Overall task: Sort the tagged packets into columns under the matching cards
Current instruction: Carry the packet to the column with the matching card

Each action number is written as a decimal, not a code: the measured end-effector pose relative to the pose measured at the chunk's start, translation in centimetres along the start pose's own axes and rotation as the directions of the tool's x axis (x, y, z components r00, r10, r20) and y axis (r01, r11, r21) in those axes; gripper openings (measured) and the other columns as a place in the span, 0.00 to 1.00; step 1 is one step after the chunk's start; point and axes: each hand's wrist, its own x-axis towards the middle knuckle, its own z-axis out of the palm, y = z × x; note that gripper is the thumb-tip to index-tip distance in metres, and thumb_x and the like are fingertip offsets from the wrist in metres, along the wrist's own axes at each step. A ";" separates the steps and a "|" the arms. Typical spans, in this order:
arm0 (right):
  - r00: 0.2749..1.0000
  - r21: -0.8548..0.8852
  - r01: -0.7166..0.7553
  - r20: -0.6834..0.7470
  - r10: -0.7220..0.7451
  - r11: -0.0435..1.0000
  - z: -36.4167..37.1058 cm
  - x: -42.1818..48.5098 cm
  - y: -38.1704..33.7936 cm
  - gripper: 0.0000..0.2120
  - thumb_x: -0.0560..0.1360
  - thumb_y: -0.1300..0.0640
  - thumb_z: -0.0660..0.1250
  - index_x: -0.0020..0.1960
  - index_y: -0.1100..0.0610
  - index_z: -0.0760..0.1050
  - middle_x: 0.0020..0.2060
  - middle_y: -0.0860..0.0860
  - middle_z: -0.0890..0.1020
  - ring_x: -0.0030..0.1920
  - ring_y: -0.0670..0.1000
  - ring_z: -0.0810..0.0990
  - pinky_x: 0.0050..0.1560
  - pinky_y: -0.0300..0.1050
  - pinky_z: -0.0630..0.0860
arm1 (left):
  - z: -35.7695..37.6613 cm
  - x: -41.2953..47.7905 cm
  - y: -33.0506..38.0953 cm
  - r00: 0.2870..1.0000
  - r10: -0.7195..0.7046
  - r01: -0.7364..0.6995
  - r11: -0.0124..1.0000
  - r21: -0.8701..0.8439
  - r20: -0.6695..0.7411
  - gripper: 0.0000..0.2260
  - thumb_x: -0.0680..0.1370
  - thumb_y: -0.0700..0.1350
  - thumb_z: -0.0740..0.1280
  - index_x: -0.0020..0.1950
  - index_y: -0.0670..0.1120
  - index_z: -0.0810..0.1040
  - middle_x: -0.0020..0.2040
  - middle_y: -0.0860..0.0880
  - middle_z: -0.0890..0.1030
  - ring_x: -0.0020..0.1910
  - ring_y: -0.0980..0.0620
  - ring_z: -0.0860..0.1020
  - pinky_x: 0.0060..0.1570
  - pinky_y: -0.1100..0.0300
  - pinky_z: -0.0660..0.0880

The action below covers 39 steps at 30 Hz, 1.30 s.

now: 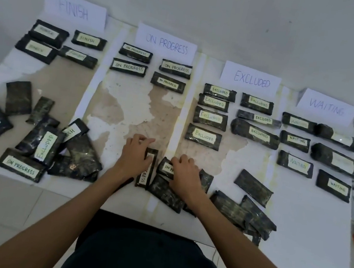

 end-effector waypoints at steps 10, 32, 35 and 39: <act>0.984 0.125 0.071 -0.171 -0.049 0.990 -8.7 10.9 -0.7 0.25 0.69 0.58 0.71 0.64 0.58 0.68 0.58 0.59 0.71 0.57 0.59 0.69 0.56 0.53 0.71 | -6.5 6.1 -1.7 1.000 0.009 -0.013 0.984 -0.178 -0.021 0.22 0.77 0.40 0.63 0.71 0.43 0.65 0.68 0.41 0.67 0.67 0.43 0.66 0.65 0.51 0.65; 0.983 0.124 0.118 -0.158 -0.098 0.985 -8.2 17.5 -2.1 0.26 0.70 0.64 0.67 0.67 0.58 0.68 0.62 0.59 0.69 0.59 0.61 0.69 0.54 0.53 0.72 | -7.9 10.4 -3.5 0.999 0.054 -0.054 0.999 0.003 -0.005 0.22 0.76 0.41 0.62 0.70 0.43 0.67 0.66 0.38 0.69 0.63 0.37 0.66 0.61 0.47 0.67; 0.997 0.268 0.082 -0.008 -0.083 0.960 -7.9 13.4 -3.3 0.23 0.71 0.62 0.67 0.66 0.58 0.68 0.60 0.59 0.71 0.59 0.58 0.72 0.55 0.50 0.73 | -6.7 7.1 -3.8 0.997 0.079 -0.078 0.996 -0.050 0.010 0.19 0.76 0.41 0.63 0.67 0.43 0.70 0.63 0.39 0.72 0.63 0.40 0.68 0.60 0.49 0.68; 0.969 0.273 -0.162 0.224 0.102 0.948 -5.8 7.1 -5.5 0.18 0.73 0.58 0.67 0.61 0.61 0.69 0.55 0.58 0.75 0.53 0.57 0.77 0.43 0.44 0.72 | -4.8 2.2 -4.5 0.997 0.063 -0.057 0.992 -0.115 0.043 0.17 0.76 0.39 0.63 0.65 0.42 0.73 0.60 0.41 0.74 0.60 0.43 0.72 0.60 0.51 0.70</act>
